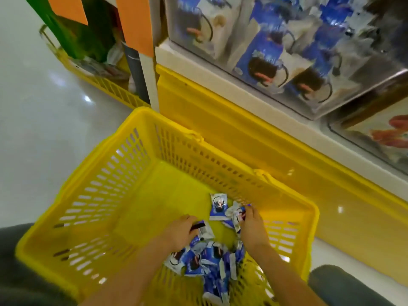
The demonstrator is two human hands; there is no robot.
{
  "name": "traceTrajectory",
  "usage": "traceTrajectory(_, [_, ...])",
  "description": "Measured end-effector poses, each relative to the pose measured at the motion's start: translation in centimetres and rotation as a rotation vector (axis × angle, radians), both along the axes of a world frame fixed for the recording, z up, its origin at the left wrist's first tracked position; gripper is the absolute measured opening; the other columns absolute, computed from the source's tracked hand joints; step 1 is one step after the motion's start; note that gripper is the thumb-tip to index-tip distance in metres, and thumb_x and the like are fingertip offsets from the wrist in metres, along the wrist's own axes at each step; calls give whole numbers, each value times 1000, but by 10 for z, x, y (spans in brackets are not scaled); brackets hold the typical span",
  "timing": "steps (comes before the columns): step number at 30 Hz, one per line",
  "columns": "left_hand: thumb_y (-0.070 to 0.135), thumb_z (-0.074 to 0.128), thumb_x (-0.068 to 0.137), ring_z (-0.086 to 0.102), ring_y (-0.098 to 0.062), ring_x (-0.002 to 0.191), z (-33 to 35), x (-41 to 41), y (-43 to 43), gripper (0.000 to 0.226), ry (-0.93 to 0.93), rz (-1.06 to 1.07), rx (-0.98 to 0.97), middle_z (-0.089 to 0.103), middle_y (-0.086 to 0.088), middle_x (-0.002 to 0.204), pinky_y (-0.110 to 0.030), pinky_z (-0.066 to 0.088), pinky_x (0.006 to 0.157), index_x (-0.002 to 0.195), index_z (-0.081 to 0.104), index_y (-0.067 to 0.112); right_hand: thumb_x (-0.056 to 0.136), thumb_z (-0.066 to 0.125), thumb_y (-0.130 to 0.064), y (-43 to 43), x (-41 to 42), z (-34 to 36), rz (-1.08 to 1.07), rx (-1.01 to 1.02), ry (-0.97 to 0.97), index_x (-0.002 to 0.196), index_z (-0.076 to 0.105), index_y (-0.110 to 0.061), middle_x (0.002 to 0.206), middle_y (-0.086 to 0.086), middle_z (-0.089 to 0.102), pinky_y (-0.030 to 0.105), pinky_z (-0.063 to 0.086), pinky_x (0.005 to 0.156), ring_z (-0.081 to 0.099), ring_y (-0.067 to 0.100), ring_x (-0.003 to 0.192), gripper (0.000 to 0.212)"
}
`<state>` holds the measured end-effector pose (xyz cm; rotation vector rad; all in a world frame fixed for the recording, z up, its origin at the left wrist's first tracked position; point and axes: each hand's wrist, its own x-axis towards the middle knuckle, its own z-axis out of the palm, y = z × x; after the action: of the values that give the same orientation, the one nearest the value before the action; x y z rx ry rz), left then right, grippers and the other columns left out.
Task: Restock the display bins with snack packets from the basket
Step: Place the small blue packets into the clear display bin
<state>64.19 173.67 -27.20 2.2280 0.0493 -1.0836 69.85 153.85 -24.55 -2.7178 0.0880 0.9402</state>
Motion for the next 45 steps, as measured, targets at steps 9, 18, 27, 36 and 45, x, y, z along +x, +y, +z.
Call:
traceTrajectory(9, [43,70,79,37,-24,130,-34,-5,-23,80,42,4,3,35,-4,146,-35,34,102,143,28,18,79,70,-43,0,-2,-14,-75,-37,64,132,40,-14,129,8,41,35,43,96,45,27,121,68])
traceTrajectory(18, [33,73,78,46,-25,119,-18,-6,-7,69,140,84,-26,43,-11,134,-32,41,97,134,39,11,88,63,-34,5,-7,-4,-161,111,-35,116,53,-9,89,1,55,17,37,52,55,14,73,38])
traceTrajectory(27, [25,39,100,57,-35,101,67,23,-10,25,322,1196,-690,50,-18,125,-41,49,79,120,44,12,94,54,-27,14,0,51,-269,406,-137,133,41,-6,103,6,59,20,52,66,60,14,76,46])
traceTrajectory(36, [34,60,88,62,-24,107,131,27,-13,61,136,1025,-796,53,-9,133,-43,52,90,141,35,15,81,72,-23,22,16,143,-28,538,-214,108,56,-24,97,-5,61,11,42,61,60,6,80,31])
traceTrajectory(45, [21,57,91,70,-27,82,205,37,-25,29,-10,987,-969,70,-12,101,-37,58,75,118,53,10,91,58,-14,38,12,203,-91,784,-278,106,51,-19,107,7,65,31,55,82,65,16,94,17])
